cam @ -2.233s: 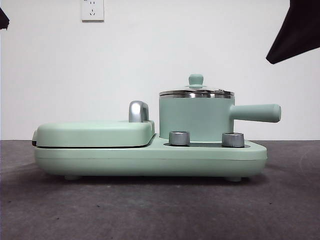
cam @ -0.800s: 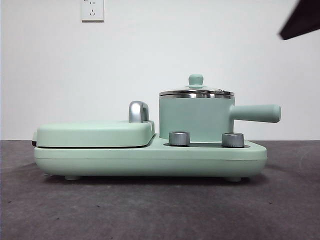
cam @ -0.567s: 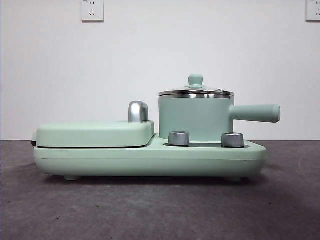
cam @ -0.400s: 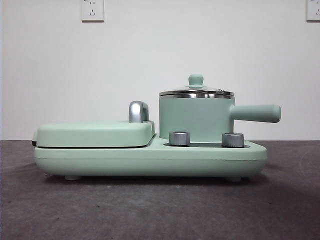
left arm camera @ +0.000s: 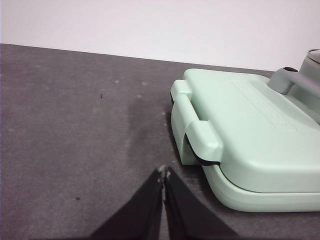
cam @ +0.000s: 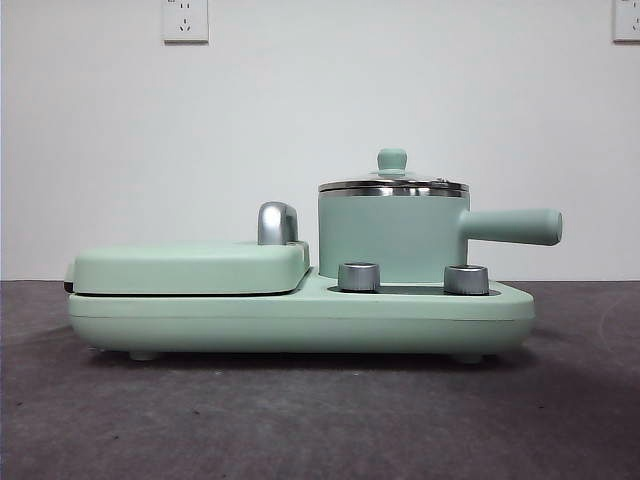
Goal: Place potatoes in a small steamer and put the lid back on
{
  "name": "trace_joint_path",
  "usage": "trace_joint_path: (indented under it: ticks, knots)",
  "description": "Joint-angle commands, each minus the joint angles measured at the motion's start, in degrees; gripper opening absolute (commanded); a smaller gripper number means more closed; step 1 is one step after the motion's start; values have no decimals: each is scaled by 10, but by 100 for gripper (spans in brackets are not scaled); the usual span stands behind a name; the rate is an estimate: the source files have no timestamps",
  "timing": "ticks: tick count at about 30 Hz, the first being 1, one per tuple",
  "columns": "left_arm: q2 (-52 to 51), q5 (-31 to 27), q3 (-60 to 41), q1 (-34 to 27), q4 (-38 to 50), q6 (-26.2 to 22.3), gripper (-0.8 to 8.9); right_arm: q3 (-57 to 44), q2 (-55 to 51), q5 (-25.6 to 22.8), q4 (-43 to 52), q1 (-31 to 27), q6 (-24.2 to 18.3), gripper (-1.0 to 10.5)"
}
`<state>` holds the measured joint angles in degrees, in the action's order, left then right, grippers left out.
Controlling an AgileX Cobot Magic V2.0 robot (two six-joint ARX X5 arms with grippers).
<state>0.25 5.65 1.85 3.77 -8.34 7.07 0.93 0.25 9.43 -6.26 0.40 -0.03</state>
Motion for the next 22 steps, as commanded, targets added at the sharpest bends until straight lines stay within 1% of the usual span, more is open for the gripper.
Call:
trace_joint_path:
  ticks: [1, 22]
  knots:
    - [0, -1, -11, 0, 6, -1, 6, -3, 0, 0, 7, 2, 24, 17]
    - [0, -1, -11, 0, 6, -1, 6, -3, 0, -5, 7, 2, 24, 17]
